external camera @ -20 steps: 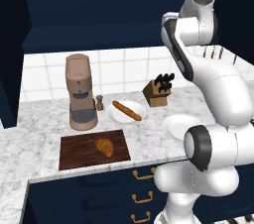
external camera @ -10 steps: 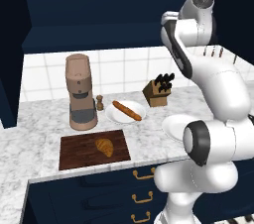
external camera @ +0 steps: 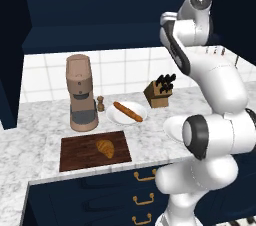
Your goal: From the different types of pastries on the counter, select a croissant and place it on the cutting board. Then retrieve a jar of jam from the cabinet and place it alongside the croissant on the cutting board.
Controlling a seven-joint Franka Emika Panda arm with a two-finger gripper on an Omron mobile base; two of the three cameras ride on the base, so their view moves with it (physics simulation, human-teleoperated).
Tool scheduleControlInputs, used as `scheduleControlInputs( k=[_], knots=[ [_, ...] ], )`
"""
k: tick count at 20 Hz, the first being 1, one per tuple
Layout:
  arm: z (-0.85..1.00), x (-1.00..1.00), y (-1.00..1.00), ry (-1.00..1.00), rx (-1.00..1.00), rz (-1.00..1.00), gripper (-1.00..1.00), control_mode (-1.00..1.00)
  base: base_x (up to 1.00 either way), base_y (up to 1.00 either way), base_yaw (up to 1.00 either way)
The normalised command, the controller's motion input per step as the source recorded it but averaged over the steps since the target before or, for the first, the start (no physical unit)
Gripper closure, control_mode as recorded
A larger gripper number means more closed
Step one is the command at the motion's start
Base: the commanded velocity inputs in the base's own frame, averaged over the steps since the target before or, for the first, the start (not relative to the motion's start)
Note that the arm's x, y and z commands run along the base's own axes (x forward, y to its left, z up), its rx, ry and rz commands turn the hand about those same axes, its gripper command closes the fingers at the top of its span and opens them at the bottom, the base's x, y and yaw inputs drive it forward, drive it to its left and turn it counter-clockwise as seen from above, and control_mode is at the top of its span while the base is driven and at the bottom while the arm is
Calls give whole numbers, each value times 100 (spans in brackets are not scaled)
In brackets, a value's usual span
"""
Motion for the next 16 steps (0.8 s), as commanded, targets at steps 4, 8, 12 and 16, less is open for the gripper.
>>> scheduleControlInputs(
  k=[4, 8, 12, 16],
  knots=[
    [0, 23, 0, 1, 0, 0, -100, -100, 0, 0, 0],
    [-3, 18, -7, 7, 0, 0, -100, -100, 0, 0, 0],
    [-2, 25, -12, 7, 1, 0, -100, -100, 0, 0, 0],
    [0, 24, -2, 2, 0, 0, -100, -100, 0, 0, 0]
  ],
)
